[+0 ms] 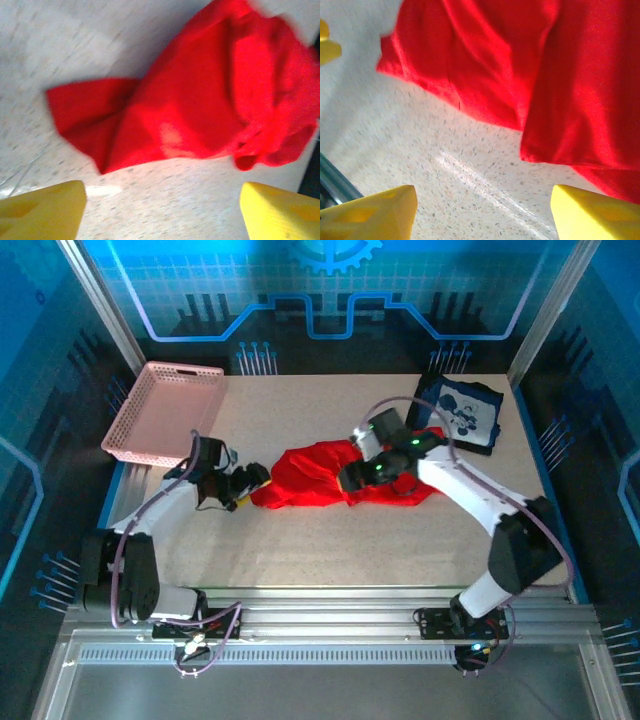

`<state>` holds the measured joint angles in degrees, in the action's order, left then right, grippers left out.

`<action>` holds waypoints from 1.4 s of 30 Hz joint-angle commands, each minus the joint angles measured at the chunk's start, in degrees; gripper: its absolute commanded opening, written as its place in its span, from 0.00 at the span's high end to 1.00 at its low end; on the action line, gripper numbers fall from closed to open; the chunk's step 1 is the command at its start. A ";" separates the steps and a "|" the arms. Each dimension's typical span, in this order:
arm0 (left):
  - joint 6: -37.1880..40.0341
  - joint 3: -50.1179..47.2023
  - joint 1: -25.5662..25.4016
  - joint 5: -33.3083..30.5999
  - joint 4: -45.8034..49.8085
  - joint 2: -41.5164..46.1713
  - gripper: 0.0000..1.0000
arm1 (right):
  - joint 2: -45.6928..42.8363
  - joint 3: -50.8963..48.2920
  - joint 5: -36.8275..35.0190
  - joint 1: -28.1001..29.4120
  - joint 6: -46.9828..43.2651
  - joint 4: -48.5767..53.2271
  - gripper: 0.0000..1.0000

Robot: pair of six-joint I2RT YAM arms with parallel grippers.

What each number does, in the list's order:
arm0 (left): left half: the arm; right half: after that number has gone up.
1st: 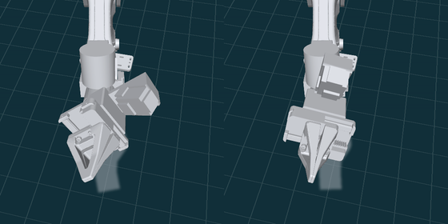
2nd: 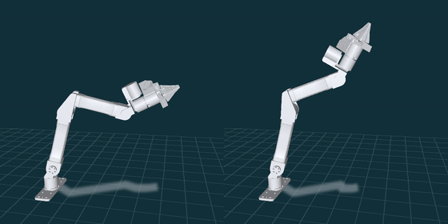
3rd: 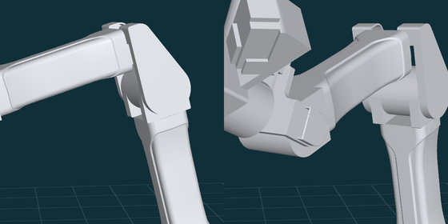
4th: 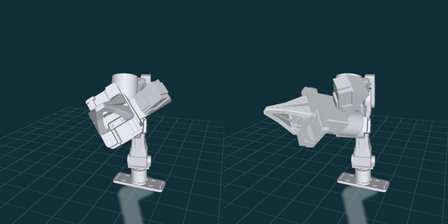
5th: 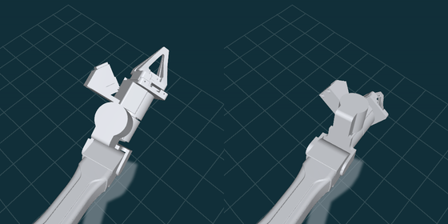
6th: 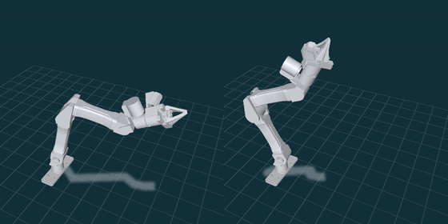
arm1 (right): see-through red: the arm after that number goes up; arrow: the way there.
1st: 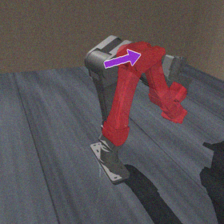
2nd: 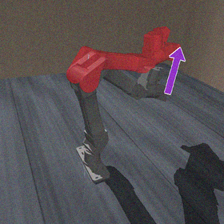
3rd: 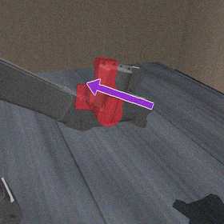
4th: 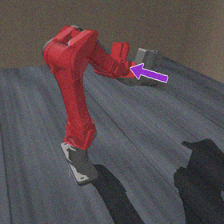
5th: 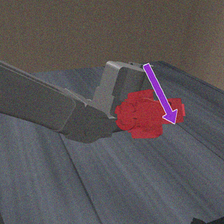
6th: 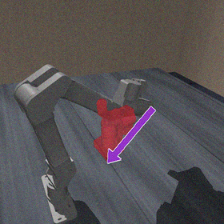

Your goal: Fold and stack the t-shirts

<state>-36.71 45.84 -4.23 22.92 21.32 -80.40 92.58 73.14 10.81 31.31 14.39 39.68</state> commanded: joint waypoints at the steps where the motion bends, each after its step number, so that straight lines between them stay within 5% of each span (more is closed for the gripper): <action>1: 0.60 -0.52 0.36 0.82 -1.44 -3.57 0.28 | 6.99 2.77 -6.64 4.39 -3.26 2.07 0.29; 13: 0.84 -1.99 -0.69 -0.22 -6.92 -8.25 0.36 | 14.77 8.10 -22.05 9.10 0.21 9.07 0.33; 28: -2.77 -0.26 -1.40 -2.08 -15.11 -17.08 0.45 | 18.33 7.87 -26.75 11.11 3.57 7.97 0.40; 33: -2.85 1.08 -1.40 -2.02 -15.89 -20.12 0.58 | 21.29 9.36 -28.83 10.99 4.72 8.44 0.56; 38: -2.18 2.06 -1.22 -2.20 -13.50 -18.91 0.88 | 19.77 10.58 -30.99 9.80 6.73 9.22 0.96; 42: -1.64 4.16 -1.20 -2.21 -9.15 -12.37 1.00 | 12.69 11.95 -31.32 8.47 6.75 11.03 1.00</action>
<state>-38.89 47.55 -5.32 21.67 7.33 -97.80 111.59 82.15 -18.96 41.06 20.16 48.25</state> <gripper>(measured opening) 0.053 0.068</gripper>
